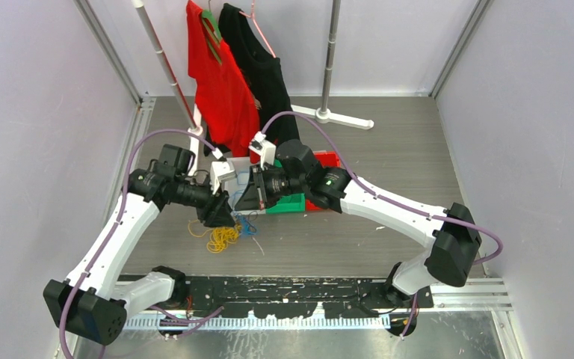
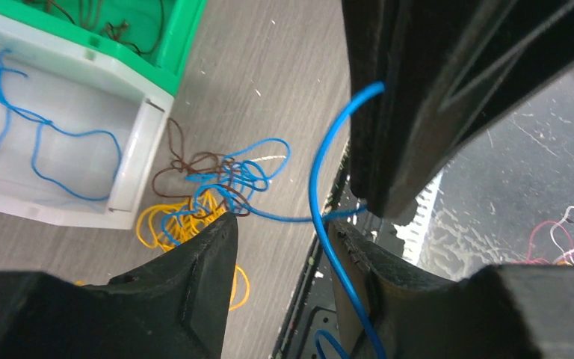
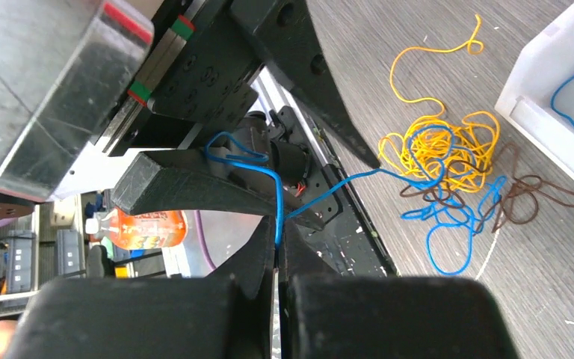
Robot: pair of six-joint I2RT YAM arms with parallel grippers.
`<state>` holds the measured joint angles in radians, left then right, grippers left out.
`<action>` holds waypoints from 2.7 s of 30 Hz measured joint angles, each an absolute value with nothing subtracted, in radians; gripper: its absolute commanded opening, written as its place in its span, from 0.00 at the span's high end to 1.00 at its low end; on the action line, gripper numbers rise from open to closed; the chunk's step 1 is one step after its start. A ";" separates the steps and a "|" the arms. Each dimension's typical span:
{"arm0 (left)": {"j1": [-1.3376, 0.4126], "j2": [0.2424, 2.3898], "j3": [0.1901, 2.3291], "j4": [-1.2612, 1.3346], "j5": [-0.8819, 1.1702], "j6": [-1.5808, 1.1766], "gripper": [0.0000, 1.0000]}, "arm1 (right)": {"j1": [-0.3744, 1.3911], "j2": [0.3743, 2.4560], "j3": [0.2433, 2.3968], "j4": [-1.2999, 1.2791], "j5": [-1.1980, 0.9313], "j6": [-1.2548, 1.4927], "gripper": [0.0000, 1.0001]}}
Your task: Untangle the cables
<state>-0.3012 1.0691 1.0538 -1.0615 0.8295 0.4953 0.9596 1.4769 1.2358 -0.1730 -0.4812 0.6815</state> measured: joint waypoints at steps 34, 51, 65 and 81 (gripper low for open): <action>-0.308 0.842 0.914 -0.742 0.875 0.391 0.95 | 0.959 1.464 1.234 0.001 -0.590 0.845 0.91; -0.308 0.845 0.979 -0.677 0.867 0.084 1.00 | 0.927 1.212 1.046 -0.048 -0.467 0.676 0.26; -0.308 0.849 1.082 -0.621 0.875 -0.182 1.00 | 1.037 1.170 0.884 0.240 -0.167 0.417 0.28; -0.308 0.910 1.227 -0.647 1.016 -0.305 1.00 | 1.099 1.415 0.925 0.452 -0.070 0.356 0.42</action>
